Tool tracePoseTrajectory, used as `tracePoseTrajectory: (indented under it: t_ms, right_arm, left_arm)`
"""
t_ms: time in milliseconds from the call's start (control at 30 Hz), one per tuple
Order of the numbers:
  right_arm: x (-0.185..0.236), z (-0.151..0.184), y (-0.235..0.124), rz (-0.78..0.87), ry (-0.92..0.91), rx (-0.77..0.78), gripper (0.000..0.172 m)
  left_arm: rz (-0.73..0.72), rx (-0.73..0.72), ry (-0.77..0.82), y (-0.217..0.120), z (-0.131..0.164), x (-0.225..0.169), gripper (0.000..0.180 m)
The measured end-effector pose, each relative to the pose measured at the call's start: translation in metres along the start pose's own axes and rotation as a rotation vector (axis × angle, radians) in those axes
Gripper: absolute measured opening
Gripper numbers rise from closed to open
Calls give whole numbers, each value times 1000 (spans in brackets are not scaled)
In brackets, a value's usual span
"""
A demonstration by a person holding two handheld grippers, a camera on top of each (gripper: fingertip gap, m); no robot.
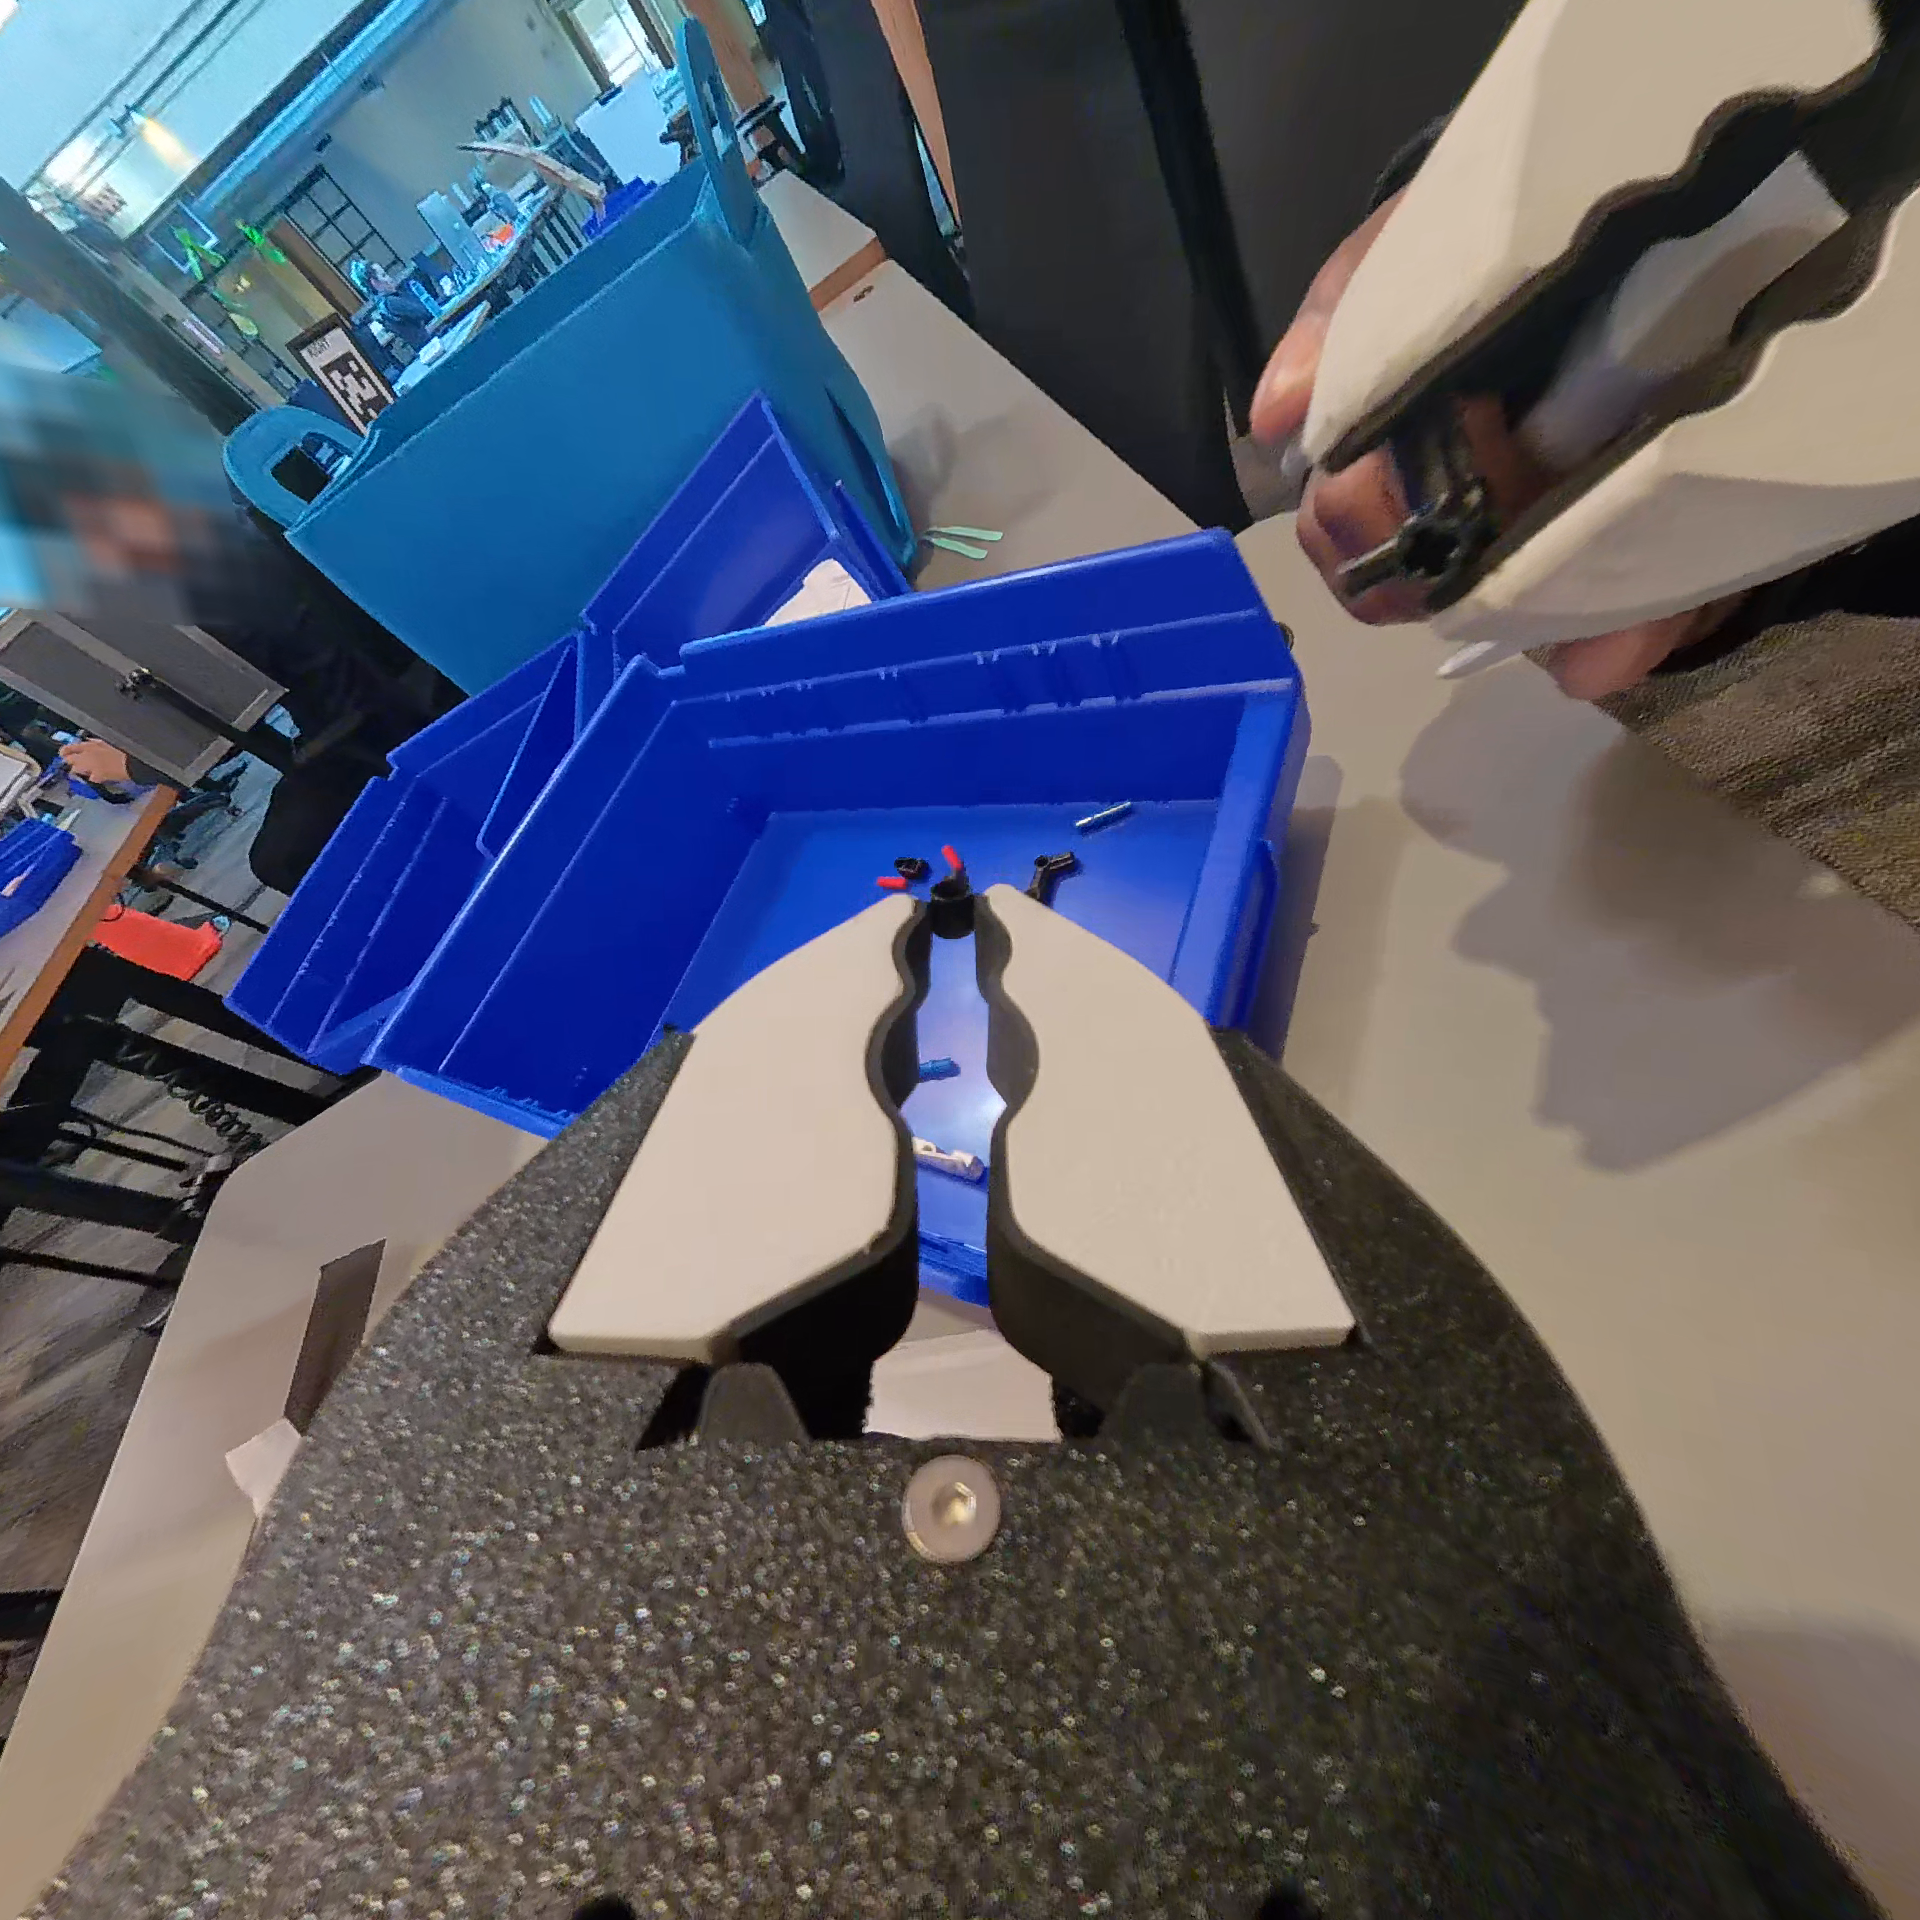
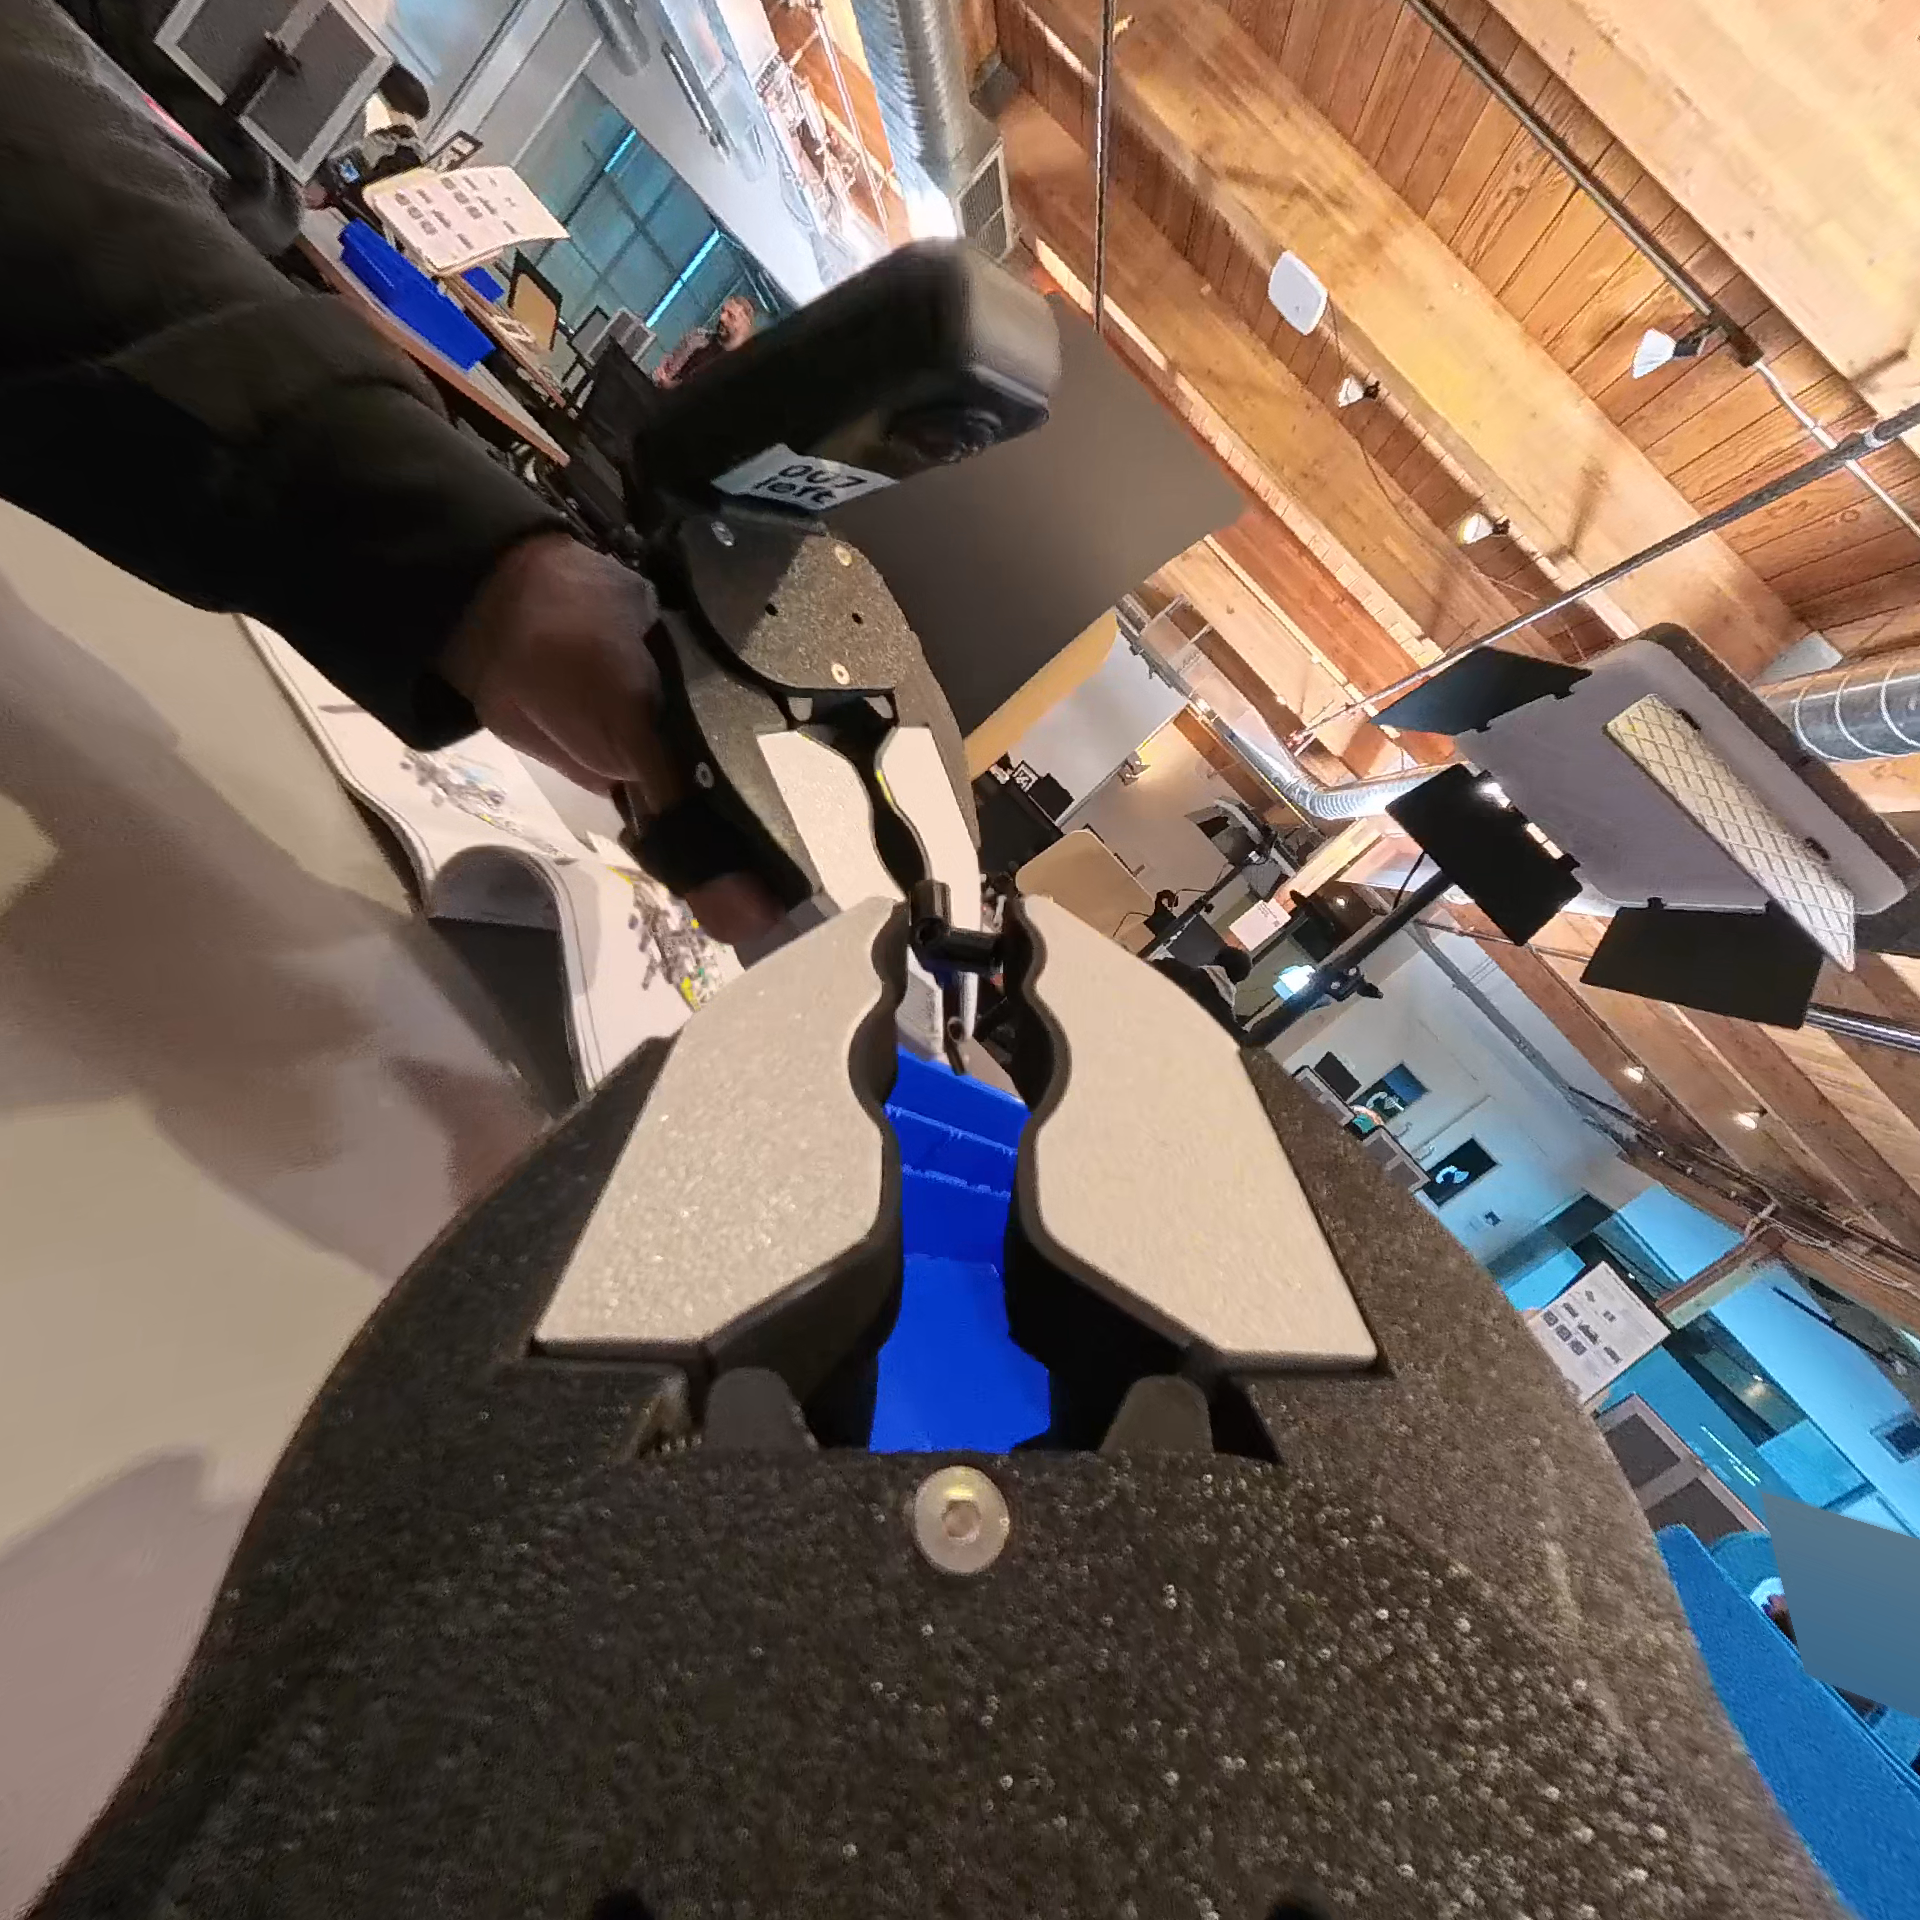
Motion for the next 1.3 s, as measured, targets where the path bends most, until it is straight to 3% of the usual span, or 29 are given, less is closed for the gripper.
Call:
tracePoseTrajectory:
  t_ms: [300,667,767,1000,1100,1300]
  right_arm:
    - [-5,10,8,-24,122,7,17]
    - [-9,18,30,-150,447,63,17]
    - [-10,17,36,-241,711,-27,17]
    - [9,38,67,-474,1672,-405,16]
    - [29,40,82,-519,1826,-442,16]
    - [54,22,100,-623,1912,-449,16]
  left_arm:
    - [-5,173,-121,19,18,10,26]
    - [136,-73,-426,-28,18,10,25]
    - [168,-158,-452,-45,18,6,25]
    - [177,-299,-516,-81,16,-19,20]
    - [141,-338,-581,-91,21,-28,19]
    - [50,-343,-638,-106,33,-39,15]
Point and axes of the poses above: each gripper's, where its closed fingertips meet, y out along the fingers, z out of its underside, x = y × z across the jaws, the point moved 10 cm from there along -y, back along the fingers, and after that the axes turned 4 degrees about x, right-handed, at the moved point
